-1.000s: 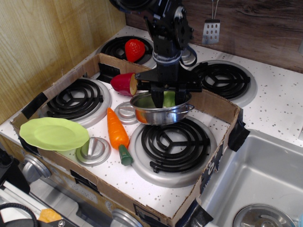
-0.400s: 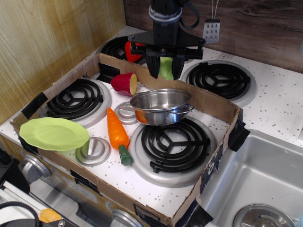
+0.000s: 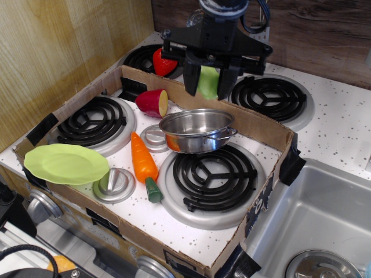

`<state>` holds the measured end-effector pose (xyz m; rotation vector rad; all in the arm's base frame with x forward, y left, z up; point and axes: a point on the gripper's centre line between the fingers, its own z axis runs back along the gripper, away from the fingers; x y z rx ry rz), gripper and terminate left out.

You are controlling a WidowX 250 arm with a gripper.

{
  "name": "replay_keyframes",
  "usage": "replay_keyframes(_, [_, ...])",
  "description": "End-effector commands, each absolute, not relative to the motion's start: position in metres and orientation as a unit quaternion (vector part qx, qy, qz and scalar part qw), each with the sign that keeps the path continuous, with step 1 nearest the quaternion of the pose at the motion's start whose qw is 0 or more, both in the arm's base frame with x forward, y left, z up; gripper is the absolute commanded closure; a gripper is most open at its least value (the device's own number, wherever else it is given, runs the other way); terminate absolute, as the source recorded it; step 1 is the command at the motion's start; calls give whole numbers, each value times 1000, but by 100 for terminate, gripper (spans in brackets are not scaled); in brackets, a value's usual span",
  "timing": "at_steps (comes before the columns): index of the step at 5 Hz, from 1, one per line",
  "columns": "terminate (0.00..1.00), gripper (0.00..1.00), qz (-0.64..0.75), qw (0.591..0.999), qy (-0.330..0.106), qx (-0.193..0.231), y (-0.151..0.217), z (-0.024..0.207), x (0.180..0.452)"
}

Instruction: Take broccoli out of pan

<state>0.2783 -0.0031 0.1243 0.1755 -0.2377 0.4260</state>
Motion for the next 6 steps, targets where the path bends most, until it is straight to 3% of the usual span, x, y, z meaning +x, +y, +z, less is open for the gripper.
replay_keyframes(1, [0, 100, 249, 960, -112, 67, -36, 121, 230])
replay_keyframes(2, [0, 100, 286, 952, -94, 47, -58, 118, 221])
replay_keyframes(4, [0, 100, 372, 928, -7, 5, -69, 86, 187])
replay_keyframes(5, [0, 100, 389, 921, -10, -8, -63, 65, 172])
replay_keyframes(6, [0, 0, 391, 920, -18, -14, -56, 50, 166])
